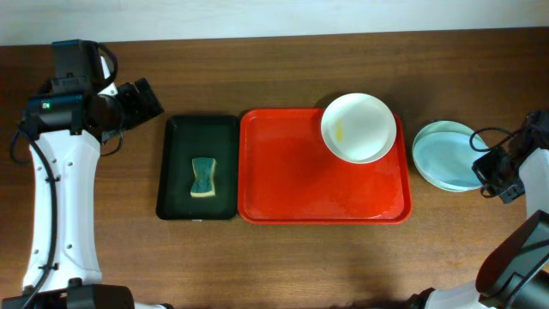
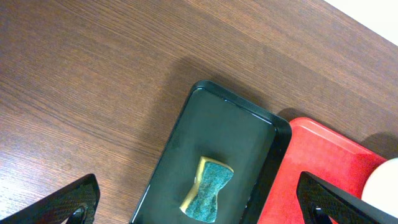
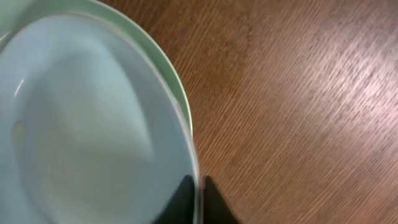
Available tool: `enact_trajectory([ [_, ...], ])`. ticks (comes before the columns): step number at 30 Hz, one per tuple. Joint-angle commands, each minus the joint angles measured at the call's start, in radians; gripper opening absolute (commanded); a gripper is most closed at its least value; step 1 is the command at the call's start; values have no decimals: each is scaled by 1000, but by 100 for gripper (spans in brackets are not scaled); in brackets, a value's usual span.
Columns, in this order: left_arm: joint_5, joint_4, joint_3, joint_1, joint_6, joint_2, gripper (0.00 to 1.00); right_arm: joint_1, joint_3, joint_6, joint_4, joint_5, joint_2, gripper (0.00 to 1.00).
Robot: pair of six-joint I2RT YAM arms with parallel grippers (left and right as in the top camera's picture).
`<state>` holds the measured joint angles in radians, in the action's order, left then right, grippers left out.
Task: Clean dirty plates on tray and stack at the side
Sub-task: 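Carry the light blue plate right and stack it on the light green plate, then release the plate and move the right gripper to the white plate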
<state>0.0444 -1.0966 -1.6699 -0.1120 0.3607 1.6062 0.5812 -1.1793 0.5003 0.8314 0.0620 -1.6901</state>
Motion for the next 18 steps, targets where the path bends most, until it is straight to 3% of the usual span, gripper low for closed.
enact_trajectory([
  [1,0,0,-2,-2,9,5,99,2,3,2,-7,10,-5,33],
  [3,0,0,-2,-2,9,5,99,2,3,2,-7,10,-5,39],
  [6,0,0,-3,-2,9,5,99,2,3,2,-7,10,-5,64],
  [8,0,0,-3,-2,9,5,99,2,3,2,-6,9,-5,72],
  [13,0,0,-3,-2,9,5,99,2,3,-2,0,-34,-5,79],
  [16,0,0,-3,-2,9,5,99,-2,3,-152,-8,-194,-5,79],
  [18,0,0,-3,-2,9,5,99,-26,3,-317,-34,-349,-5,68],
])
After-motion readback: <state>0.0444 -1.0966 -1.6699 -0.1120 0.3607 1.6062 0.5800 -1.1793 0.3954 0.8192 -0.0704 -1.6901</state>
